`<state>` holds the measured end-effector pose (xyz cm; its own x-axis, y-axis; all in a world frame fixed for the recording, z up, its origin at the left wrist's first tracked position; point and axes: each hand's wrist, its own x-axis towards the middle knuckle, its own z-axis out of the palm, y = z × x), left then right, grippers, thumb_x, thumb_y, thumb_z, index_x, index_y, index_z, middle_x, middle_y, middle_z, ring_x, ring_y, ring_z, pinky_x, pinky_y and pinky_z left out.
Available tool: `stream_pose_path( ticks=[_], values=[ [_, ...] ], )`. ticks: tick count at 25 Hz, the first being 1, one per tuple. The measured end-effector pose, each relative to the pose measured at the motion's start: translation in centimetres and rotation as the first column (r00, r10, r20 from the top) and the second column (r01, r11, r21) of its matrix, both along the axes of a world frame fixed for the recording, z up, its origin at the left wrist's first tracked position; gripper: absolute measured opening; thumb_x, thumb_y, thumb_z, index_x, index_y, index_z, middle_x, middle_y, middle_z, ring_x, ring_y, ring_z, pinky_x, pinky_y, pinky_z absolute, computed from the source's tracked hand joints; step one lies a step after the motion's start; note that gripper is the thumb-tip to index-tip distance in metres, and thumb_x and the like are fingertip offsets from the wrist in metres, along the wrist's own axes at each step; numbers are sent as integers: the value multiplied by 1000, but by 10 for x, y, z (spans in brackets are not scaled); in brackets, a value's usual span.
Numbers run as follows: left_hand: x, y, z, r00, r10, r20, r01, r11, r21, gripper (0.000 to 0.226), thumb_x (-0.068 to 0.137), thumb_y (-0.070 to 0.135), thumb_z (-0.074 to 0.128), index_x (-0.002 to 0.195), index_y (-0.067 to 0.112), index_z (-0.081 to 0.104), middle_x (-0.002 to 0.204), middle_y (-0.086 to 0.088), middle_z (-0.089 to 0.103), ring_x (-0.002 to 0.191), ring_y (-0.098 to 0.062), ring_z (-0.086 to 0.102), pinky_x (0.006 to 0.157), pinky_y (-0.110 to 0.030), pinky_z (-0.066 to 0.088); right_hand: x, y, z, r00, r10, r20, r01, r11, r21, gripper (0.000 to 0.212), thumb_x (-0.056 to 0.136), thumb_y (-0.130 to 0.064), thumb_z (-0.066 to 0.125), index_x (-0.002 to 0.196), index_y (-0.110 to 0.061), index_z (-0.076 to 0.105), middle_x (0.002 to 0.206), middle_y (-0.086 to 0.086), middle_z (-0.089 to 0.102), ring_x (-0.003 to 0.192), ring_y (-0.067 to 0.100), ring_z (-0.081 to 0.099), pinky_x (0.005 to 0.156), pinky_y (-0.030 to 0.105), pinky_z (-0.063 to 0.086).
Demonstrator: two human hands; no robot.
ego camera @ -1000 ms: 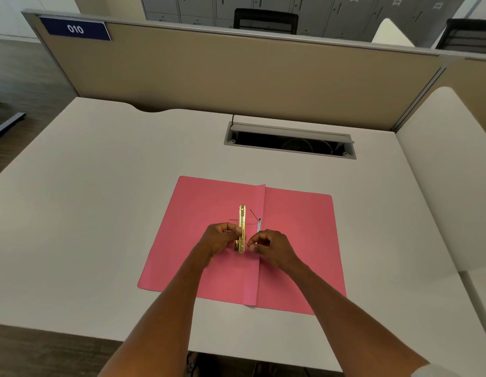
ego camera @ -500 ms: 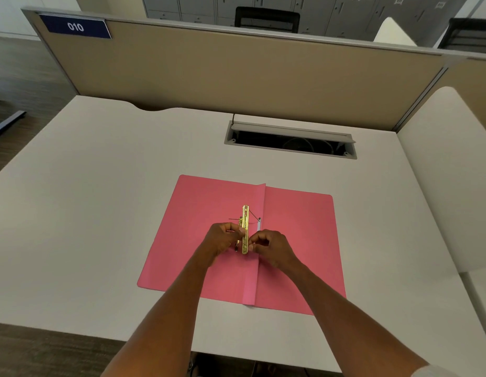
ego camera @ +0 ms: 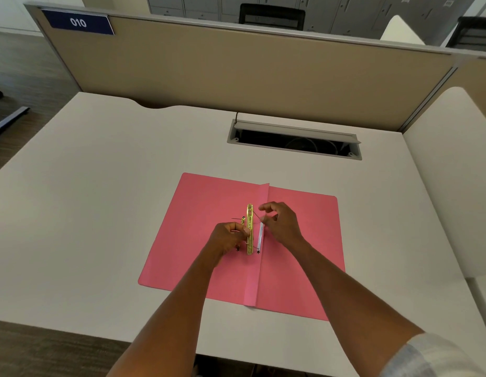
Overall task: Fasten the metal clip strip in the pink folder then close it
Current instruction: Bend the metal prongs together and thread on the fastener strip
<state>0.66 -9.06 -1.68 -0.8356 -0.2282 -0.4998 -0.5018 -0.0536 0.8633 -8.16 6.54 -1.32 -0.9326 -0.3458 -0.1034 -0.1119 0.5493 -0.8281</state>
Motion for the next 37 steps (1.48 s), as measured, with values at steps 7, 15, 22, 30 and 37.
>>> stream_pose_path(
  ticks=[7,15,22,30,37],
  values=[
    [-2,-1,-4,1000,14,8,-14,1000,10,10,88,12,71,91,2,73,77,-11,72,65,-21,61,67,-34,51,-14,-23,-9,999,41,32,-43,997,69,18,83,-12,74,101,-13,76,104,4,72,84,10,56,69,16,38],
    [-6,4,-2,999,3,44,-3,1000,-9,11,89,11,70,92,1,73,70,-6,69,54,-13,54,56,-24,44,-12,-16,-14,992,96,87,-99,994,38,12,82,-11,73,93,-13,78,84,-4,72,78,12,63,65,14,40],
    [-4,5,2,1000,4,28,-4,1000,-1,10,90,8,68,94,0,72,70,-6,67,54,-11,54,56,-23,44,-12,-12,-14,992,72,108,-71,997,-9,12,82,-8,73,93,-11,77,86,-1,73,81,13,65,68,14,42],
    [-2,5,1,999,-19,34,19,1000,-14,19,89,14,70,99,-2,72,78,-10,70,65,-17,57,57,-22,47,-14,-13,-15,993,50,106,-48,999,-26,15,82,-8,74,96,-10,76,91,4,75,83,15,65,68,14,43],
    [-5,5,0,998,-21,60,22,1000,-16,16,89,12,70,97,-2,73,76,-9,69,61,-15,53,56,-21,46,-12,-11,-11,992,43,121,-39,999,-31,20,82,-8,74,101,-12,75,93,-1,72,84,13,64,71,17,44]
  ],
)
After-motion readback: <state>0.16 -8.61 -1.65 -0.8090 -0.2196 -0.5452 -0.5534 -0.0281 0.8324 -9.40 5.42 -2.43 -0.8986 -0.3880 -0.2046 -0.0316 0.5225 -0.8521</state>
